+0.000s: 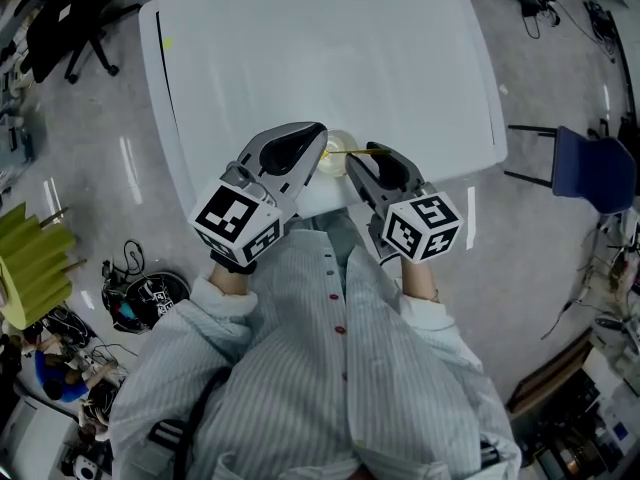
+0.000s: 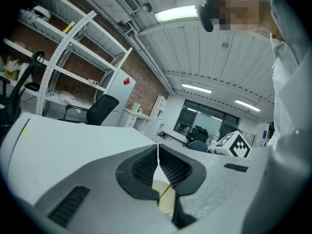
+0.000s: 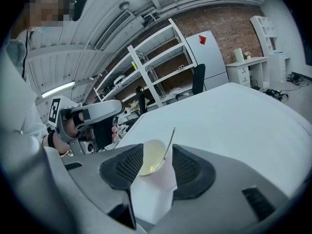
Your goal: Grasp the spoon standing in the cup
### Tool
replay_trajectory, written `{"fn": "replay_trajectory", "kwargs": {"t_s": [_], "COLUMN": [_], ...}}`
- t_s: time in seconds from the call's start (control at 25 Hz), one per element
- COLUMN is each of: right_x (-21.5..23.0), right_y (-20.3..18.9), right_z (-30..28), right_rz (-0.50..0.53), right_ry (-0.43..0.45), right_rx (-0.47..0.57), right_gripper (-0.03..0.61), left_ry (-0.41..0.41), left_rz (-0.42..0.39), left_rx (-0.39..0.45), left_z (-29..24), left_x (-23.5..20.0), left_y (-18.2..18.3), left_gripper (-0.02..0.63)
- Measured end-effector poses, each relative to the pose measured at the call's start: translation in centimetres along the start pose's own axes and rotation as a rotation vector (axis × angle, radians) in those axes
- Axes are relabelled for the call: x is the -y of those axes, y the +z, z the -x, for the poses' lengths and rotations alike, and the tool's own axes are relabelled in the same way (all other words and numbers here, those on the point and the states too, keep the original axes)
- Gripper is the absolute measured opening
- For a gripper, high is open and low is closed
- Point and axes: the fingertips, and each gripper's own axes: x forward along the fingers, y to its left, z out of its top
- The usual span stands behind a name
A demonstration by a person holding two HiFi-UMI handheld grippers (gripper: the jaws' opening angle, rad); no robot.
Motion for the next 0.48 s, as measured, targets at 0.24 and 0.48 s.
{"fn": "replay_trajectory", "kwargs": {"t_s": [0.24, 0.48], "right_x": [0.2, 0.8], "right_y": [-0.7, -0.2], "right_z": [-0.4, -0.2], "right_rz": [0.01, 0.024], "right_ry": [-0.025, -0.051], "right_rx": [0.003, 0.024], "right_gripper": [0.167, 0.112], "left_ry": [0.005, 0.014], "left_rz": [0.012, 0.018], "left_rx": [-0.013, -0.016], "left_z": [0.0, -0.3], "left_x": [-0.7, -1.2], "left_y": [-0.7, -1.0], "left_gripper": [0.014, 0.015]}}
